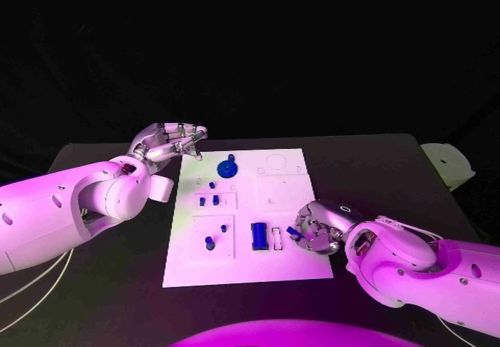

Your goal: Assemble the parts on the task board

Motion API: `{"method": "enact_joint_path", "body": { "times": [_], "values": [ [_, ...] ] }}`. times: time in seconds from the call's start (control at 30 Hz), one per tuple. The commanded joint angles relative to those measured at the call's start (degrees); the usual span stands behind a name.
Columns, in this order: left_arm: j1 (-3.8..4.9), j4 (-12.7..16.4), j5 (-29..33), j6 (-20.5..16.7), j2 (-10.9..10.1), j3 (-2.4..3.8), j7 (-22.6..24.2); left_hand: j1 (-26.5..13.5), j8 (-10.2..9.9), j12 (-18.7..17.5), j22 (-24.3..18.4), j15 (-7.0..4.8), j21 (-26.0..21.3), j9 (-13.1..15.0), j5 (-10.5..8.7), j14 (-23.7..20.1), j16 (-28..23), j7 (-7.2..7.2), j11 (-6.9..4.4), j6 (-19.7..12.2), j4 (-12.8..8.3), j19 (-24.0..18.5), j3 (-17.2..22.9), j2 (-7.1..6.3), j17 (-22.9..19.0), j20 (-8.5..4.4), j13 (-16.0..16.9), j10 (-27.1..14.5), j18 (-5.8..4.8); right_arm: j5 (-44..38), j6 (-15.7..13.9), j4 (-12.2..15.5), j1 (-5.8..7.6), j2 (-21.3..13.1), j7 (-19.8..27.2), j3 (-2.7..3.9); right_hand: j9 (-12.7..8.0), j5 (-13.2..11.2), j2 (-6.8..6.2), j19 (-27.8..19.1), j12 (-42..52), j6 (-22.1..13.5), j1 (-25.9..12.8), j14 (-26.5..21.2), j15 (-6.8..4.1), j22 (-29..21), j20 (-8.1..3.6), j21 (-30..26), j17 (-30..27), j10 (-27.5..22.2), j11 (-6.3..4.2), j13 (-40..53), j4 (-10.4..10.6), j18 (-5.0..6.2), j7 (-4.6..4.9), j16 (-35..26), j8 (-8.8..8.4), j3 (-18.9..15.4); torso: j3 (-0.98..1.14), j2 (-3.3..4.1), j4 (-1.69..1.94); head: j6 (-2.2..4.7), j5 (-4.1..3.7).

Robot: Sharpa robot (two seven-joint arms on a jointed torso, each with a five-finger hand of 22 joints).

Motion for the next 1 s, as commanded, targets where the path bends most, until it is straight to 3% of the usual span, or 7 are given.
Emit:
{"method": "enact_joint_path", "body": {
  "times": [0.03, 0.3, 0.43, 1.0],
  "values": [
    [0.03, 0.17, 0.22, 0.87, 0.15, 0.04, 0.29, -0.23, 0.23, 0.37, 0.05, 0.1, -0.25, 0.06, 0.09, -0.37, 0.23, -0.08, 0.07, -0.31, 0.1, -0.41, 0.38, 0.06, -0.07, -0.05, -0.07, -0.27, 0.79, 4.43, -2.59, -0.06, -0.01, 0.88, -0.13, -0.02, 0.0, -0.23, 0.21, 6.2, 0.36, -0.06, -0.17, 4.35, -0.07, 15.1, -0.08, 0.26, 7.23, 0.27, -0.08, 6.5, -7.89, -0.39, -0.32, -0.16, 0.21, 8.21, 0.01, 0.04, 0.0, -0.09, -0.05],
    [0.03, 0.26, 0.22, 0.94, 0.21, 0.04, 0.27, -0.23, 0.23, 0.37, 0.05, 0.1, -0.25, 0.06, 0.09, -0.37, 0.23, -0.08, 0.07, -0.31, 0.1, -0.41, 0.38, 0.06, -0.07, -0.05, -0.07, -0.27, 0.79, 7.74, -2.06, -1.6, -0.39, 3.4, 0.33, -0.03, 0.05, -0.66, 0.26, 6.2, 0.43, 0.01, -1.64, 4.36, -0.12, 15.1, -0.13, 0.26, 7.26, 0.31, -0.12, 6.56, -7.81, -0.39, -0.39, -0.15, 0.22, 8.41, 0.06, 0.06, -0.02, -0.13, 0.1],
    [0.03, 0.28, 0.22, 0.98, 0.23, 0.04, 0.24, -0.23, 0.23, 0.37, 0.05, 0.1, -0.25, 0.06, 0.09, -0.37, 0.23, -0.08, 0.07, -0.31, 0.1, -0.41, 0.38, 0.06, -0.07, -0.05, -0.07, -0.27, 0.79, 7.82, -1.6, -2.43, -0.61, 4.6, 0.56, -0.03, 0.1, -0.9, 0.6, 6.2, 1.22, 0.63, -4.77, 4.39, -0.23, 15.1, -0.2, 0.26, 7.36, 0.73, -0.29, 7.13, -6.71, -0.39, -0.62, -0.1, 0.41, 8.55, 0.06, 0.02, -0.06, -0.1, 0.29],
    [0.03, 0.34, 0.2, 1.18, 0.25, 0.04, 0.07, -0.27, 0.33, 0.45, 0.07, 0.11, -0.24, 0.06, 0.09, -0.41, 0.28, -0.05, 0.09, -0.37, -0.02, -0.41, 0.59, 0.07, -0.1, -0.05, -0.09, -0.35, 0.79, 7.96, 0.31, -3.83, -0.7, 6.63, 0.29, -0.03, -0.03, -2.58, 0.98, 6.2, 2.77, 1.73, -9.63, 4.48, -0.47, 15.1, -0.45, 0.26, 7.73, 1.57, -0.55, 8.28, -4.73, -0.39, -0.92, 0.08, 0.62, 8.19, 0.06, 0.05, -0.02, -0.32, 0.45]
  ]
}}
